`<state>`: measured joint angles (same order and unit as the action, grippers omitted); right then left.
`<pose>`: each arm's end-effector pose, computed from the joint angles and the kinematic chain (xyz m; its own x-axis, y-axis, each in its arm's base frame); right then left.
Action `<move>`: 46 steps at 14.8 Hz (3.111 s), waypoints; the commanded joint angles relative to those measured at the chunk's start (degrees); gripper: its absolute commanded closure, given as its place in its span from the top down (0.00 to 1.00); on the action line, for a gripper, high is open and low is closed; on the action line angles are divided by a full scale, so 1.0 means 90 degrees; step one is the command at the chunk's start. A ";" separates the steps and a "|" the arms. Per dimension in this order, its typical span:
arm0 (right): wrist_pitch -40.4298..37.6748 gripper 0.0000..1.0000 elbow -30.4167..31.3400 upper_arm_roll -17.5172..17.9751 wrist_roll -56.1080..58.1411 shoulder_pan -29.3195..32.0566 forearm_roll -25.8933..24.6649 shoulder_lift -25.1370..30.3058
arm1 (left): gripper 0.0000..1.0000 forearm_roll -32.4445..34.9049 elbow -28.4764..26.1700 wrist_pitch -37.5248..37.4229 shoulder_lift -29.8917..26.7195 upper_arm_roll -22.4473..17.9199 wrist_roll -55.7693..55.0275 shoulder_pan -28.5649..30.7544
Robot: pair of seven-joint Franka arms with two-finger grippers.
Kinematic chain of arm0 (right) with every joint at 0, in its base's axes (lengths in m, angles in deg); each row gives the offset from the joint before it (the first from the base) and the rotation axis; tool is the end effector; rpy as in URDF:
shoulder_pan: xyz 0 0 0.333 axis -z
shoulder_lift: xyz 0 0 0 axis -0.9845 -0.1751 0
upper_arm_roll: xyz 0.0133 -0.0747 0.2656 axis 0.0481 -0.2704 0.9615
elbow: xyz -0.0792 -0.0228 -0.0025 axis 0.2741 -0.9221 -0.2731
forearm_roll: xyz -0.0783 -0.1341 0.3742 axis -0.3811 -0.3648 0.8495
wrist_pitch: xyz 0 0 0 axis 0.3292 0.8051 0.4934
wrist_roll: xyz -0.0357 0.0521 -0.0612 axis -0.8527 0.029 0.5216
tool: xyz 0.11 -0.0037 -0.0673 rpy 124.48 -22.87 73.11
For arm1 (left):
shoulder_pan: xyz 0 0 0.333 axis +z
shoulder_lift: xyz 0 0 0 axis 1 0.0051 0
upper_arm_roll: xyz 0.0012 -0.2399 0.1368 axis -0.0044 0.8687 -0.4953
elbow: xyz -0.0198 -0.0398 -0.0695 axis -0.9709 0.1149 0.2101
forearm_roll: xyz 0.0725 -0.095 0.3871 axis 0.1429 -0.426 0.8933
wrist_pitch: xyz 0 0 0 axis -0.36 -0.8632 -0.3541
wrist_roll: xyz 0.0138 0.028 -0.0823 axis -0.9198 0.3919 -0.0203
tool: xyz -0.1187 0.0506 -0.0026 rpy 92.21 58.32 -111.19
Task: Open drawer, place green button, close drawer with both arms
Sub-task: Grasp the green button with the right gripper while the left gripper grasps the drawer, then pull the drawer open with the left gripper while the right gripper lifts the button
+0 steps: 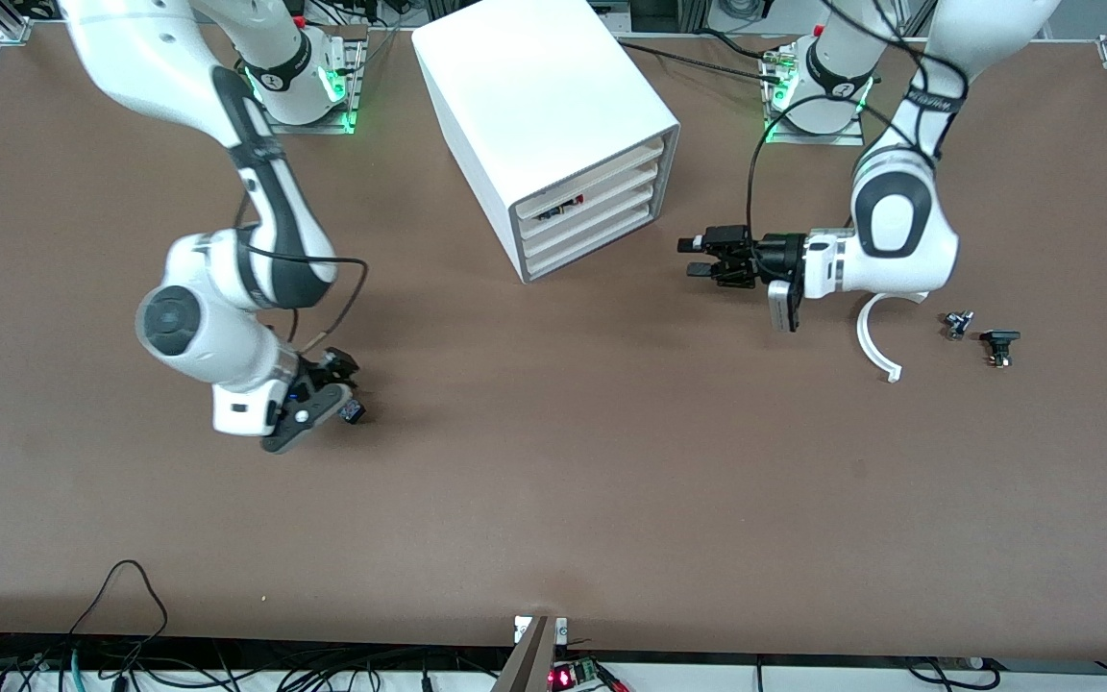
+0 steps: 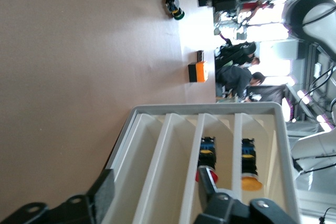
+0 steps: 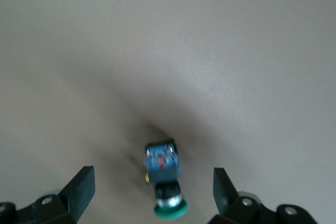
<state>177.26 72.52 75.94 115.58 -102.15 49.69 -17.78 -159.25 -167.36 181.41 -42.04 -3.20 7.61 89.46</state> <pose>0.6447 0.1753 0.1909 0.7447 0.6593 0.1034 0.6643 -0.7472 -0.0199 0.4576 -0.1871 0.1570 0.9842 -0.1728 0.0383 -0.0921 -0.3148 0.9447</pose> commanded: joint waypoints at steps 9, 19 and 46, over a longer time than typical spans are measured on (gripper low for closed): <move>0.1454 0.99 0.0788 -0.0037 0.0422 -0.0049 0.0139 -0.0364 | 0.58 -0.0926 -0.0310 -0.0009 0.1212 0.1036 0.1594 -0.0031; 0.1424 0.00 0.0788 -0.0037 0.0354 -0.0117 0.0139 -0.0295 | 0.42 -0.1121 -0.0310 0.0010 0.1633 0.1086 0.1974 -0.0421; -0.3389 0.00 -0.2854 -0.0018 -0.8987 -0.1728 -0.0818 -0.0149 | 1.00 0.1135 0.2395 -0.0019 0.2278 -0.0193 -0.0007 -0.0071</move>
<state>150.14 51.49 76.21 43.15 -116.37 43.15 -17.17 -151.16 -148.13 180.83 -22.61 -4.49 9.96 88.15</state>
